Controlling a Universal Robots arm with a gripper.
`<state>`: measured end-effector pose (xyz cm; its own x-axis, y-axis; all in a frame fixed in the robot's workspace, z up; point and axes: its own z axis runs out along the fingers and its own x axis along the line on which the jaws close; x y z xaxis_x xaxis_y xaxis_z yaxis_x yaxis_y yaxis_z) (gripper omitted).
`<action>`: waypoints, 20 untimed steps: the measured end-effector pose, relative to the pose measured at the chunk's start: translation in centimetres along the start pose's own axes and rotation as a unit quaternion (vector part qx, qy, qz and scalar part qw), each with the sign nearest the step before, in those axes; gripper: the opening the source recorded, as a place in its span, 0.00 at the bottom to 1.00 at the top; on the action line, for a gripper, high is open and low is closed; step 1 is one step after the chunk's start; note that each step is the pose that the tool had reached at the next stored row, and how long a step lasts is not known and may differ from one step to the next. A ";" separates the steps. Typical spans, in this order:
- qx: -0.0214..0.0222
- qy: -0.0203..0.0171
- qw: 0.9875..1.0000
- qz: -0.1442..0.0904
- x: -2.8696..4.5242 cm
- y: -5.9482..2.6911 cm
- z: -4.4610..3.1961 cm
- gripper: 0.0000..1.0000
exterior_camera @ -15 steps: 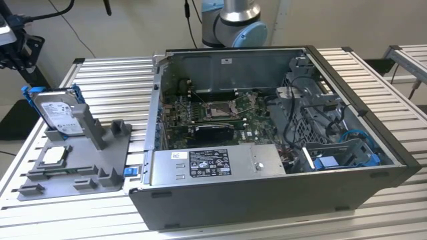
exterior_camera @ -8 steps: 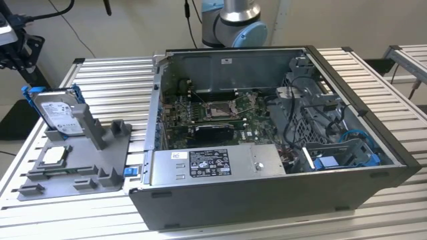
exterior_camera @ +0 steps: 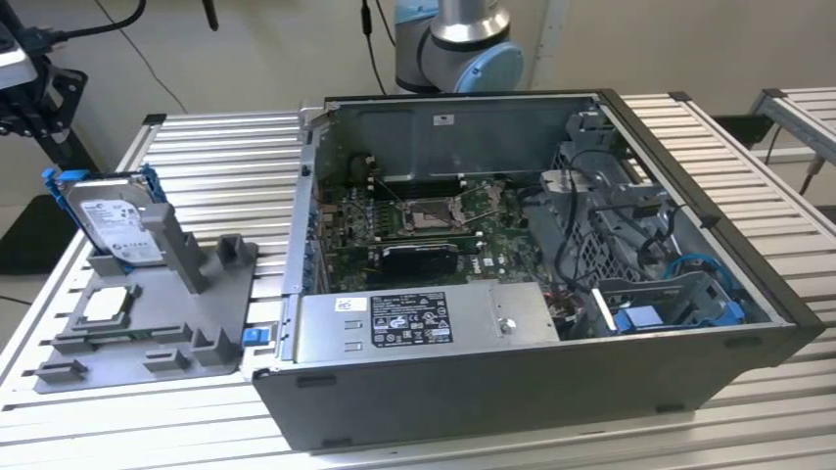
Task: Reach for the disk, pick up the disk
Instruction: 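Pick up the disk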
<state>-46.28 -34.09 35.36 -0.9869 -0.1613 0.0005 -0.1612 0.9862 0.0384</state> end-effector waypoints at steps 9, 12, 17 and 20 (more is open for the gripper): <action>0.000 0.001 1.000 -0.013 0.01 0.01 0.00 0.00; 0.000 0.001 1.000 -0.023 0.00 0.00 0.00 0.00; 0.000 0.002 0.999 -0.053 0.00 0.01 0.00 0.00; 0.000 0.003 0.998 -0.070 0.00 0.01 0.00 0.00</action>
<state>-46.28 -34.08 35.36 -0.9545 -0.2981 0.0005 -0.2979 0.9538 0.0385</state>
